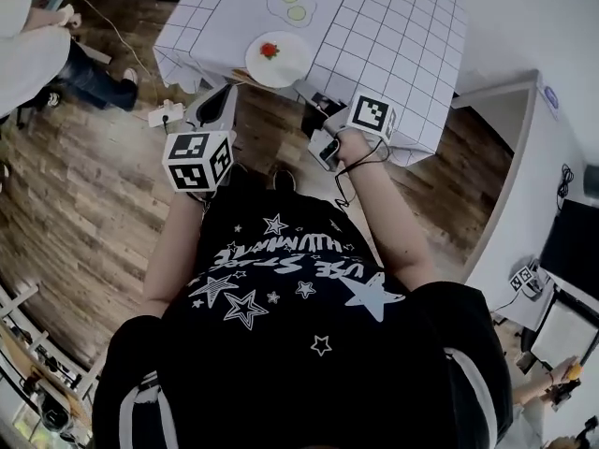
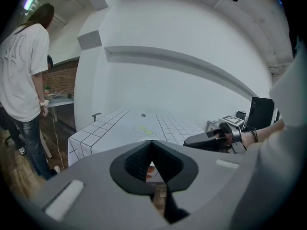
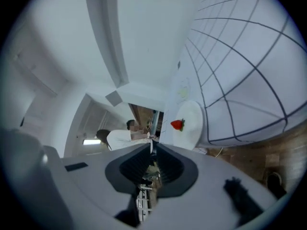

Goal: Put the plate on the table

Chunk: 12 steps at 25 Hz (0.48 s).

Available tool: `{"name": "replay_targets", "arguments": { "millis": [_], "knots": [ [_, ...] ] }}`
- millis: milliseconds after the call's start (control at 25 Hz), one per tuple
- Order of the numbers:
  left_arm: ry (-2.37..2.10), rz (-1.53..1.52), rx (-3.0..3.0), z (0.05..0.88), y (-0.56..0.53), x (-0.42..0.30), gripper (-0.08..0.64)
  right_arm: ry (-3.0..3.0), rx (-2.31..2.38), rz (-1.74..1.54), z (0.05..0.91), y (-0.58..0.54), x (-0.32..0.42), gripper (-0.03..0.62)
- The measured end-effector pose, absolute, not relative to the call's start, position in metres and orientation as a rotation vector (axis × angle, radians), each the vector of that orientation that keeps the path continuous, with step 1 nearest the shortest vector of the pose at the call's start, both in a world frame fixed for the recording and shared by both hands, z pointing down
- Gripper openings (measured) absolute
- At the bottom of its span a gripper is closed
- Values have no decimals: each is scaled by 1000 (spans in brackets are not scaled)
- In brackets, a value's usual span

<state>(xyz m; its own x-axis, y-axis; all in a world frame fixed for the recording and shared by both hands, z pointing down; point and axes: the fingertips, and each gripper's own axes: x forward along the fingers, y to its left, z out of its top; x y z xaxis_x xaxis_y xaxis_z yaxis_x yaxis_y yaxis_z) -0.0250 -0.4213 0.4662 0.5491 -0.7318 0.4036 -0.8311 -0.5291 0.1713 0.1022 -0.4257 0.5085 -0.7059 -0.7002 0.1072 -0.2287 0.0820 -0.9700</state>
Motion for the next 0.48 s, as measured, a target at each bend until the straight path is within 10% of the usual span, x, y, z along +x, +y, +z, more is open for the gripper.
{"name": "replay_targets", "arguments": {
  "millis": [480],
  "knots": [
    [-1386,366,2367,463,-381,-76,9,2371,-787,-1478,473,-412,40,16]
  ]
}}
